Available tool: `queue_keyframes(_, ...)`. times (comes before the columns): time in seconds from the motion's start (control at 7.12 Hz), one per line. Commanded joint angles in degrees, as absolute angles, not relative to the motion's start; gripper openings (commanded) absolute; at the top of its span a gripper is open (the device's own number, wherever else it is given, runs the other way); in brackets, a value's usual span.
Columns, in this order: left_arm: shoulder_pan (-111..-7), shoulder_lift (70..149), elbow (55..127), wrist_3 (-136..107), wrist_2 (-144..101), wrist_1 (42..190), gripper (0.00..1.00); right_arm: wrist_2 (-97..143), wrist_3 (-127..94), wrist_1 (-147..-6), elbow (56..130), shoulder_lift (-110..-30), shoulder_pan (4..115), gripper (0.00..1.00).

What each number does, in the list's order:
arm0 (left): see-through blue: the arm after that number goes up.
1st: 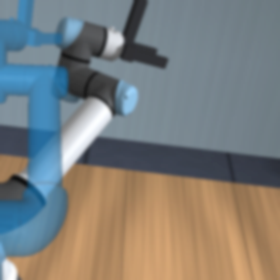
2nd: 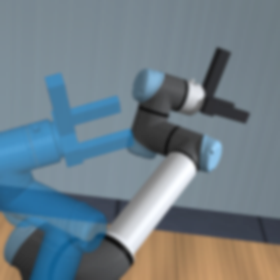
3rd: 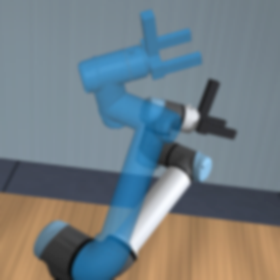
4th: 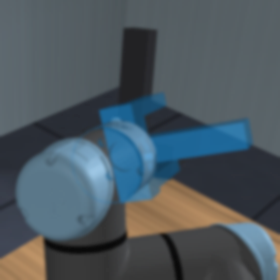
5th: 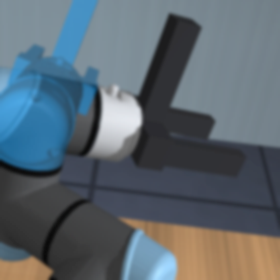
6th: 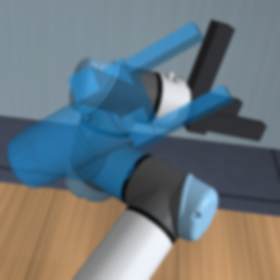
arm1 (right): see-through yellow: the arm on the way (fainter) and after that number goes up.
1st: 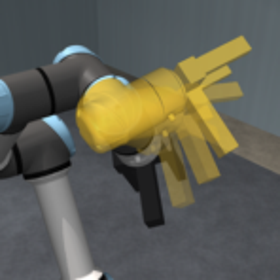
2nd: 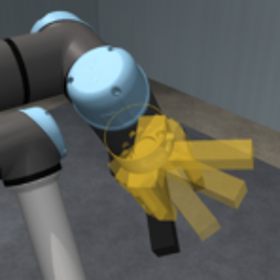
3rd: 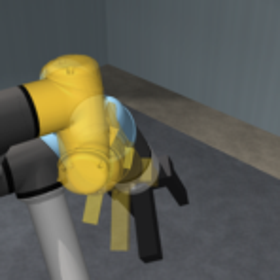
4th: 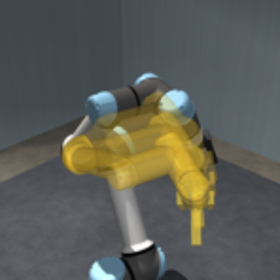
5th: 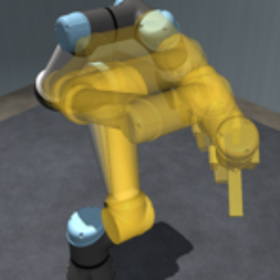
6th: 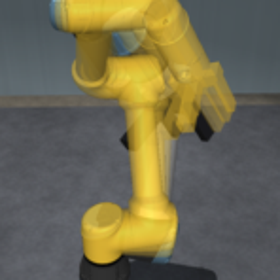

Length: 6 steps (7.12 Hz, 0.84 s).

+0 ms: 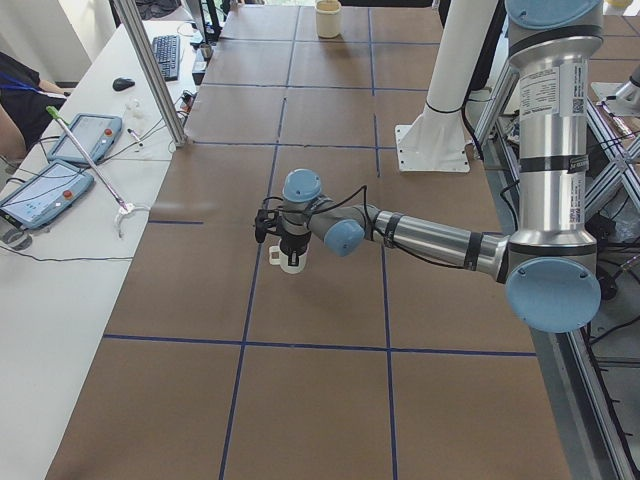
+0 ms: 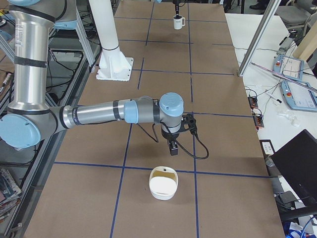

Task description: Left arm hands cup to right arm to dump lemon

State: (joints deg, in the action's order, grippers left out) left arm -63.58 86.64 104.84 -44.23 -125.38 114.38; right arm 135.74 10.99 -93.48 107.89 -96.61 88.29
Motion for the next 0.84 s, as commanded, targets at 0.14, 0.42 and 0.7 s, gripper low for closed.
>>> queue_keyframes(0.14,-63.6,95.0,107.9,-45.4,-125.9,109.6,0.00,141.0,7.0,-76.8,106.9,-93.4,85.1,1.00)
queue_keyframes(0.42,-63.4,106.3,108.5,-45.5,-127.0,94.3,0.00,139.0,4.4,-73.5,105.3,-85.6,78.3,0.99)
queue_keyframes(0.7,-60.3,112.3,108.0,-53.7,-127.0,90.9,0.00,138.3,-2.4,-62.5,103.5,-82.3,72.3,0.99)
